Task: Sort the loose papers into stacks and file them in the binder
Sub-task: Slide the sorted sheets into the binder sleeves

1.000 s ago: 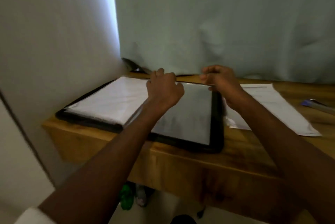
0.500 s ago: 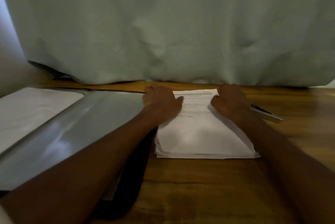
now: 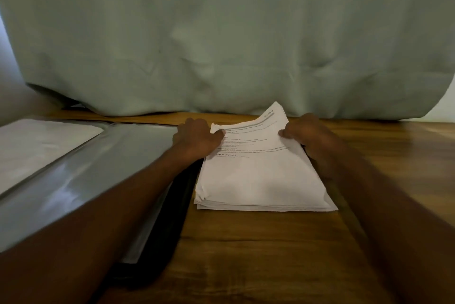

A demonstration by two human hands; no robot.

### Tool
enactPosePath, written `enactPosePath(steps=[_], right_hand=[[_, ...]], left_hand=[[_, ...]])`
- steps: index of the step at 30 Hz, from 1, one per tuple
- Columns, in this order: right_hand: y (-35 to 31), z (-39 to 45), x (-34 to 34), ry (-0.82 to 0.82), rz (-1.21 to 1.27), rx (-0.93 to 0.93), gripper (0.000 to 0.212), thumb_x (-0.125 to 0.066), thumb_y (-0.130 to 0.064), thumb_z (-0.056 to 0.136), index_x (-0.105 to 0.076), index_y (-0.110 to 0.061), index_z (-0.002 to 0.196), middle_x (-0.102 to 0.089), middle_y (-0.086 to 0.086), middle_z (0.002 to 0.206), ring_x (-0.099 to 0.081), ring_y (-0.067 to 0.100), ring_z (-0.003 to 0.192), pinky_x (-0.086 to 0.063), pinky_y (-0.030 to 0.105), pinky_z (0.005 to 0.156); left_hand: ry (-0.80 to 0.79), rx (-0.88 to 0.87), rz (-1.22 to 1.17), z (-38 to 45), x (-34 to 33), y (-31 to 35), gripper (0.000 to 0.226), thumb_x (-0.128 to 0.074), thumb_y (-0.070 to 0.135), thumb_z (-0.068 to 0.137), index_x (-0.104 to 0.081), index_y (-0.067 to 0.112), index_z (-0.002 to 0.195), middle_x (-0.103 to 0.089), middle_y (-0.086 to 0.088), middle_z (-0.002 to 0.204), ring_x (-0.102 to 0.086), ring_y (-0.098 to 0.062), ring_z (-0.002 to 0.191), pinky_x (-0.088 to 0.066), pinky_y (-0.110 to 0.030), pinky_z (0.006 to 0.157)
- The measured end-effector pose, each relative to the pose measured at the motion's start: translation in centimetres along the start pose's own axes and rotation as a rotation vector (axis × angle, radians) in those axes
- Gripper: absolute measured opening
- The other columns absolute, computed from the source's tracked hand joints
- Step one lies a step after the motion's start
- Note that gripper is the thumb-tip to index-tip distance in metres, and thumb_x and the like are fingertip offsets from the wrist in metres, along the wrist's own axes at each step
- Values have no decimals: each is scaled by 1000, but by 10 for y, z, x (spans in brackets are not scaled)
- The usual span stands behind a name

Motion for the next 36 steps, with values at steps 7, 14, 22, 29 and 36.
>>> enactPosePath(steps=[7,14,22,29,36], right_hand=[[-32,-9,19,122,370,233,15,-74,-9,90,-61,-12,83,-65,1,81,-59,13,69,-44,21,56],[-32,-10,30,185,539,282,5,-70,-7,93,-69,-3,96,-73,1,88,-68,13,77,-51,18,62],[-50,-27,48,355,719,478,15,-60,-10,101,-72,-10,109,-72,-10,93,-67,-7,76,-51,9,69],[-44,-19,24,68,712,281,19,-70,-21,96,-72,-16,114,-78,2,106,-75,24,95,-62,43,87],[-11,2,16,7,484,-29,22,-76,-12,90,-68,5,103,-73,18,102,-71,31,84,-60,40,78]], left_hand=[[-10,16,-364,-5,4,4,52,-72,58,87,-52,22,55,-63,4,63,-66,-21,69,-48,-32,65],[-151,84,-948,-5,9,3,33,-85,27,83,-68,0,93,-79,-10,97,-75,-30,98,-59,-44,93],[-126,-33,-1133,-14,21,24,26,-75,16,91,-75,5,114,-78,-6,107,-75,-23,99,-60,-37,90],[-86,60,-1275,-7,20,16,17,-65,14,99,-73,9,113,-77,-10,109,-74,-28,99,-61,-41,84],[-53,173,-990,2,4,-5,35,-81,14,87,-66,-14,100,-76,-19,97,-75,-37,88,-63,-45,76]])
Point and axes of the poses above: each hand's wrist, its own z-axis towards the middle knuckle, its own x-axis out of the back of the hand, y = z × x, the point moved 7 cm from there along z, towards the middle knuckle
